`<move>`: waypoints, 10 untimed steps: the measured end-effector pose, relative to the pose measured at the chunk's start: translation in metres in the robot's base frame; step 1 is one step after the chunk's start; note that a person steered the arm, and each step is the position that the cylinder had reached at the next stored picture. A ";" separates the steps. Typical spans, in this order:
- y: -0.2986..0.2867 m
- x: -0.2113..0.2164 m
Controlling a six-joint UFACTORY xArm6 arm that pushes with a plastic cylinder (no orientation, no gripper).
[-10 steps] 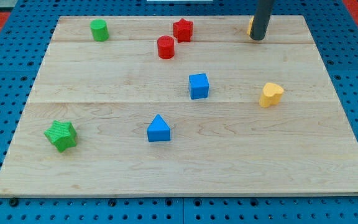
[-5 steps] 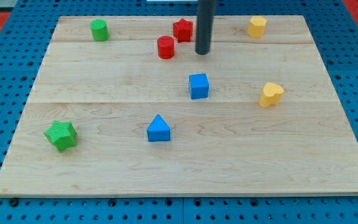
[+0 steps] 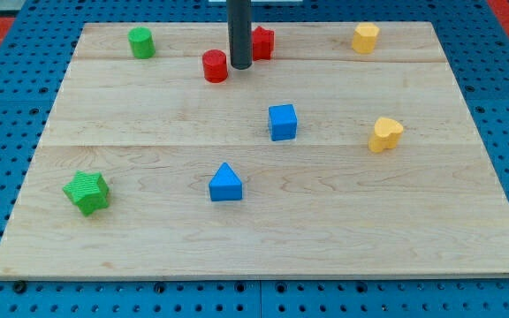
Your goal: Point at the blue cube
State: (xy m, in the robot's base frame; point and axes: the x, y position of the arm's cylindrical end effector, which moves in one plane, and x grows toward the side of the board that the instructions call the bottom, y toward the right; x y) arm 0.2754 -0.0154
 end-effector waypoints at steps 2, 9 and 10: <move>-0.017 0.019; -0.059 0.050; -0.062 0.022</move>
State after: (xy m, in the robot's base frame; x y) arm 0.2975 -0.0778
